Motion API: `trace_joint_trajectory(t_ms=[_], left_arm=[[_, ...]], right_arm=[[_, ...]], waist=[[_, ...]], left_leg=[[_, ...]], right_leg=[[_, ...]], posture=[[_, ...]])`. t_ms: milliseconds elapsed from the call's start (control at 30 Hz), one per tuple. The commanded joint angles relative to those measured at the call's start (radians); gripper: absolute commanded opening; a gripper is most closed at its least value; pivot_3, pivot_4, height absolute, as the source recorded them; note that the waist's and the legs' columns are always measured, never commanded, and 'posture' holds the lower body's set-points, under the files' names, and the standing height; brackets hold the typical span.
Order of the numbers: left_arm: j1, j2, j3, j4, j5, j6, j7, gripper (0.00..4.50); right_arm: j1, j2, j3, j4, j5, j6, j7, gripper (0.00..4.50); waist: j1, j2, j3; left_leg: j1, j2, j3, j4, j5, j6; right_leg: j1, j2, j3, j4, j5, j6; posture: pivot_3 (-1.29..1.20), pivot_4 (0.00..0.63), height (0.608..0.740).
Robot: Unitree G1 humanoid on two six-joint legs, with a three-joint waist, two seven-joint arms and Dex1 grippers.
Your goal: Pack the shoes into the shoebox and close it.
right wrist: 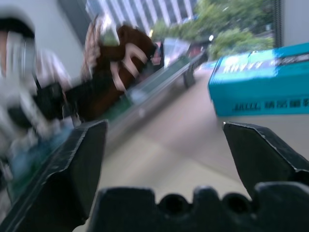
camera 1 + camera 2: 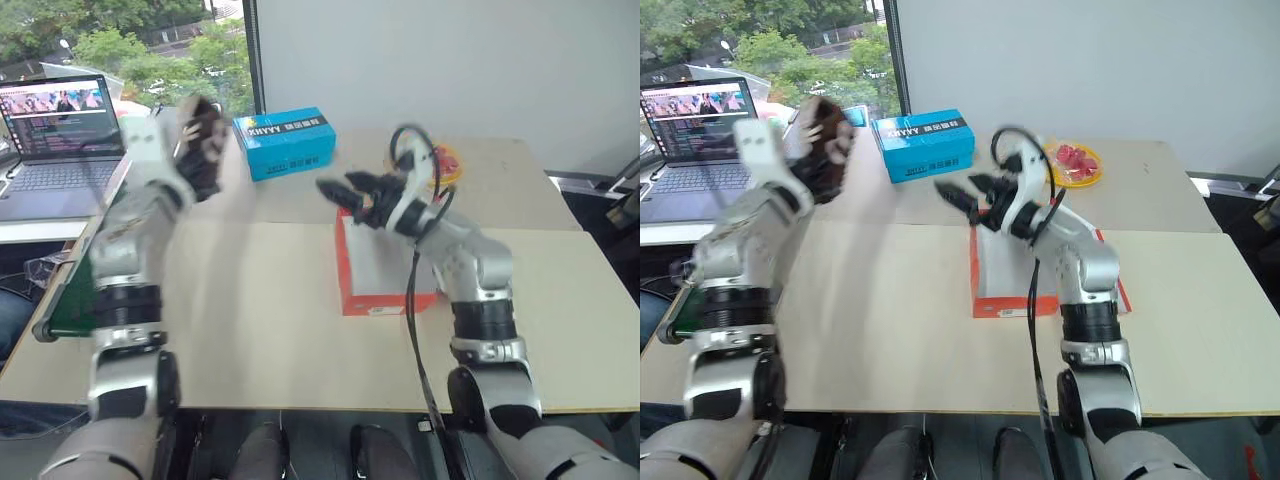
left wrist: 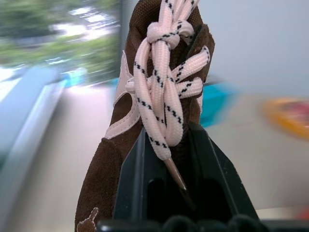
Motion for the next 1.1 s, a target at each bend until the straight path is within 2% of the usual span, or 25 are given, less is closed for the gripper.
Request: trace_joint_trajectory(t_ms=[33,167,300,733,833,1033,1100], left_arm=[[-0.011,-0.051,-0.033,-0.092,-0.028,0.042,0.010,0.18],[-0.040,-0.161,-0.091,-0.109,-0.034,0.058,0.025,0.18],[-0.092,-0.240,-0.116,-0.096,-0.053,0.072,0.027,0.18],[-0.050,-0.355,-0.169,-0.191,-0.112,0.226,0.018,0.18],[-0.032,-0.366,-0.179,-0.212,-0.116,0.257,0.017,0.17],[-0.024,-0.380,-0.171,-0.222,-0.116,0.280,0.018,0.17],[-0.027,-0.381,-0.166,-0.217,-0.113,0.278,0.019,0.17]], right_arm=[[-0.051,-0.019,-0.146,0.014,0.127,0.093,-0.129,4.50],[-0.034,-0.068,-0.087,-0.020,0.099,0.135,-0.132,4.50],[-0.006,-0.063,-0.081,-0.040,0.115,0.138,-0.155,4.50],[0.002,-0.049,-0.124,-0.066,0.159,0.090,-0.205,4.50],[-0.004,-0.044,-0.144,-0.069,0.173,0.083,-0.211,3.79],[-0.012,-0.043,-0.146,-0.062,0.188,0.069,-0.219,1.70],[-0.015,-0.042,-0.149,-0.057,0.191,0.065,-0.219,1.19]], waist=[[-0.004,0.000,0.000],[-0.021,0.001,0.001],[-0.026,0.001,0.001],[-0.020,0.001,0.001],[-0.020,0.001,0.001],[-0.020,0.001,0.001],[-0.020,0.001,0.001]], left_leg=[[0.000,0.000,0.000,-0.001,0.000,0.000],[0.000,0.000,0.000,-0.002,-0.004,0.007],[0.000,0.000,0.000,-0.002,-0.004,0.008],[0.000,-0.001,-0.002,-0.002,-0.004,0.008],[0.000,-0.001,-0.002,-0.002,-0.004,0.008],[0.000,-0.001,-0.002,-0.002,-0.004,0.008],[0.000,-0.001,-0.002,-0.002,-0.004,0.008]], right_leg=[[0.000,0.000,0.000,0.000,0.000,0.000],[-0.001,0.001,0.002,0.000,0.000,0.000],[-0.002,0.002,0.004,0.000,0.000,0.000],[-0.002,0.002,0.005,-0.001,0.000,0.000],[-0.002,0.002,0.005,-0.001,0.000,0.000],[-0.002,0.002,0.005,-0.001,0.000,0.000],[-0.002,0.002,0.005,-0.001,0.000,0.000]], posture=[[0.00,0.150,0.740],[0.00,0.150,0.740],[0.00,0.150,0.740],[0.00,0.150,0.740],[0.00,0.150,0.740],[0.00,0.150,0.740],[0.00,0.150,0.740]])
